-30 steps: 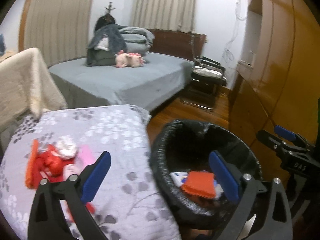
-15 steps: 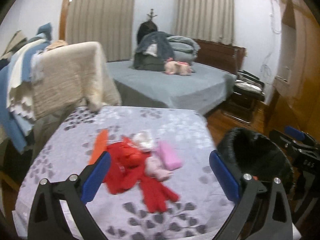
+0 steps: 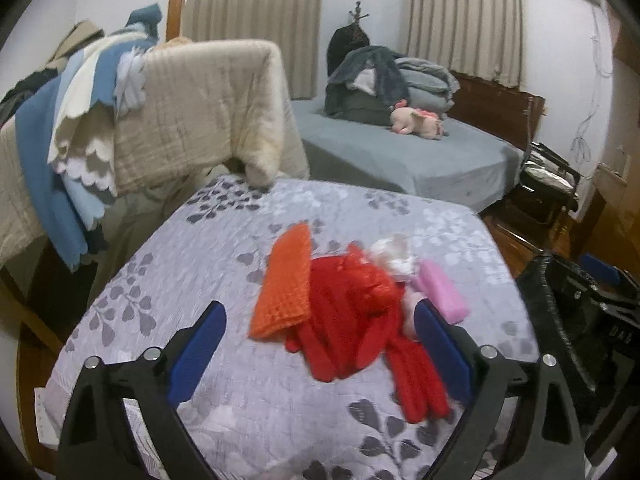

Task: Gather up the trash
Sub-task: 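Return both tools to the remaining items on the quilt, then grasp the pink sponge with the right tool while the left tool grasps an orange mesh strip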

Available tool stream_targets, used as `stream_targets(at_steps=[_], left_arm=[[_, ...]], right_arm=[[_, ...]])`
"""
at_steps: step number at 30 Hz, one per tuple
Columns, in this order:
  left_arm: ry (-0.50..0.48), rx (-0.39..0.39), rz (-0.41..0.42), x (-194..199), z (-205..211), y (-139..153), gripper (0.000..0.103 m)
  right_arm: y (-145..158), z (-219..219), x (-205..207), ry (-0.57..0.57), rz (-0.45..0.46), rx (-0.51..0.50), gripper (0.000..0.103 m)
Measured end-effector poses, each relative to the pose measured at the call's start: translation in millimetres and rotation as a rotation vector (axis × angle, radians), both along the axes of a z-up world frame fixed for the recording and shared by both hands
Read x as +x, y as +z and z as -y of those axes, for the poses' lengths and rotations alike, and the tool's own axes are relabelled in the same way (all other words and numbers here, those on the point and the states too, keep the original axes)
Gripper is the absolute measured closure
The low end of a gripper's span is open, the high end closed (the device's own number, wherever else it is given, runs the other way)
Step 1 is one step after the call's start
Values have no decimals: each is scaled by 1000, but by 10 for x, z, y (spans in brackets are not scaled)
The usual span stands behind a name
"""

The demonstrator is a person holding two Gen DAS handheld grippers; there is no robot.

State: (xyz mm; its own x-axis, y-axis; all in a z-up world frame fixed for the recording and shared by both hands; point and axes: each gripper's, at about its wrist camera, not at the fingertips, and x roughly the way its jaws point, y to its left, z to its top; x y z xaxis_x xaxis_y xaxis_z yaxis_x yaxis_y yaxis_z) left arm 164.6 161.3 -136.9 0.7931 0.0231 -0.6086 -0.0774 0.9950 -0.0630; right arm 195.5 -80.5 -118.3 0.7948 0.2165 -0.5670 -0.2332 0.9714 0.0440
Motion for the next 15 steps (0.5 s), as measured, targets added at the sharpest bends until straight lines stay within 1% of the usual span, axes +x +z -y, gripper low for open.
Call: stream_targets(at_steps=[2,4,6,8,10,15], left_arm=[[11,-5,-15,69,-55,-89,13],[14,-6,-30,134,-89,-158,15],[15,-8,-43,206,-119,-235,16],[13,-12,-56,276,-145,-298,16],[15,-17,-67,333,-165,-350,17],[8,-40,-96,488,-226,-481,22]], right_arm=[[-116,-75,92,3,-23,-7,6],[-243,-164,187,12,-52,-25,15],[-355,-237,273,27,-79,-42,20],[-446,-299,337,36,-103,-54,22],[-514,-351,403,41,-122,-61,27],[-645,-457,560,60,-167,-76,33]])
